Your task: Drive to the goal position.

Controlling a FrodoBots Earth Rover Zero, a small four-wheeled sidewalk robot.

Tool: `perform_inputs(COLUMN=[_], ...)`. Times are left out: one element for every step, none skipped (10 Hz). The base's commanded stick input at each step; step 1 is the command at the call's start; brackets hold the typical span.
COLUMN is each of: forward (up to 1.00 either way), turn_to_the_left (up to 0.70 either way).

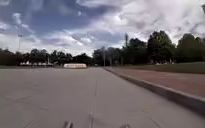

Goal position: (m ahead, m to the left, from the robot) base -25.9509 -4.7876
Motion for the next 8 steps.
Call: perform_inputs(forward=[1.00, 1.00, 1.00, 1.00, 1.00, 1.00, 1.00, 1.00], turn_to_the_left=[0.00, 0.00, 0.00, 0.00, 0.00, 0.00, 0.00, 0.00])
